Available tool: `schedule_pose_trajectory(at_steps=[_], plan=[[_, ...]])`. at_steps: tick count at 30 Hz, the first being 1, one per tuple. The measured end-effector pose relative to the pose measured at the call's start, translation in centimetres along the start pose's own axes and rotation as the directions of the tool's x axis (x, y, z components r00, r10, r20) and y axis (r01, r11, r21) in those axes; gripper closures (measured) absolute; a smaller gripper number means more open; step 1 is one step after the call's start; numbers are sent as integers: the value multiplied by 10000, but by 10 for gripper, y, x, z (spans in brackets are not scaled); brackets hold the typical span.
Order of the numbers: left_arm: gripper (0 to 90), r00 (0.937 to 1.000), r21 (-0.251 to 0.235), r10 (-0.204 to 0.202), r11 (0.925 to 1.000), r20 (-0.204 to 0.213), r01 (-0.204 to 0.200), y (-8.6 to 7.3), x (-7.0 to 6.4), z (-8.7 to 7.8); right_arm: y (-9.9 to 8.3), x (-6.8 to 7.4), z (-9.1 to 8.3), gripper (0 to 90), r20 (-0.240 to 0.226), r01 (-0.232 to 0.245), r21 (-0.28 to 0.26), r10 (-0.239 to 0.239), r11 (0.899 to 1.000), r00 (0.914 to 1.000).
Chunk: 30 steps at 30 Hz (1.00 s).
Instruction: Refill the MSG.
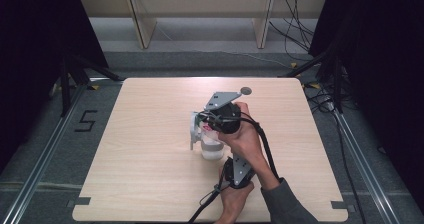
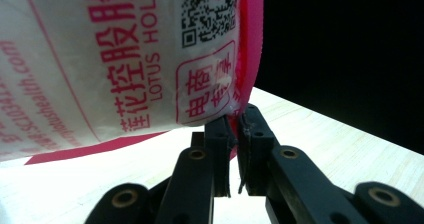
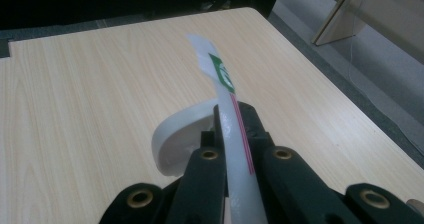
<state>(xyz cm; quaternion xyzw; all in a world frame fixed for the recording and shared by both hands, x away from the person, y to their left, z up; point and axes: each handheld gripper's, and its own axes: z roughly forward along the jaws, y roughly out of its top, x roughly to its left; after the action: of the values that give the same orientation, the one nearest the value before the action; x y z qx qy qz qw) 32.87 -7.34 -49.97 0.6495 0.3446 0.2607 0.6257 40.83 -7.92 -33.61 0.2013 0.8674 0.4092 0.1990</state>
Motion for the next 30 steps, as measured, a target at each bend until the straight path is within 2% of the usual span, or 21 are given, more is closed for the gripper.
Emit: schedule_pose_trajectory(at_steps=[1,8,13,14,17,19,27,28,30], plan=[[837,9999,97,112,9999,-11,-112,0,1,-1,0,1,0,900,19,-75,13,75,10000,10000],[837,10000,46,66,10000,-7,-66,0,0,-1,0,-1,0,900,-15,129,-21,-129,9999,9999],[837,10000,62,96,9999,-9,-96,0,0,-1,0,-1,-1,900,-41,64,34,-64,10000,10000],[836,10000,-21,-18,10000,12,18,0,-1,0,0,-1,-1,900,-36,134,4,-134,9999,9999],[837,10000,-1,-24,10000,23,24,0,-1,-1,0,-1,-1,900,61,144,26,-144,9999,9999],[837,10000,-24,-33,10000,21,33,0,-1,0,0,1,-1,900,57,-73,36,73,10000,10000],[837,10000,33,60,10000,14,-60,0,-1,-1,0,-1,-2,900,81,138,-80,-137,9999,9999],[837,10000,27,53,10000,21,-53,0,-1,-1,-1,0,-2,900,80,-61,-28,61,10000,9999],[837,10000,15,52,10000,21,-52,0,-1,-1,-1,0,-2,900,73,-113,-16,113,9999,9999]])
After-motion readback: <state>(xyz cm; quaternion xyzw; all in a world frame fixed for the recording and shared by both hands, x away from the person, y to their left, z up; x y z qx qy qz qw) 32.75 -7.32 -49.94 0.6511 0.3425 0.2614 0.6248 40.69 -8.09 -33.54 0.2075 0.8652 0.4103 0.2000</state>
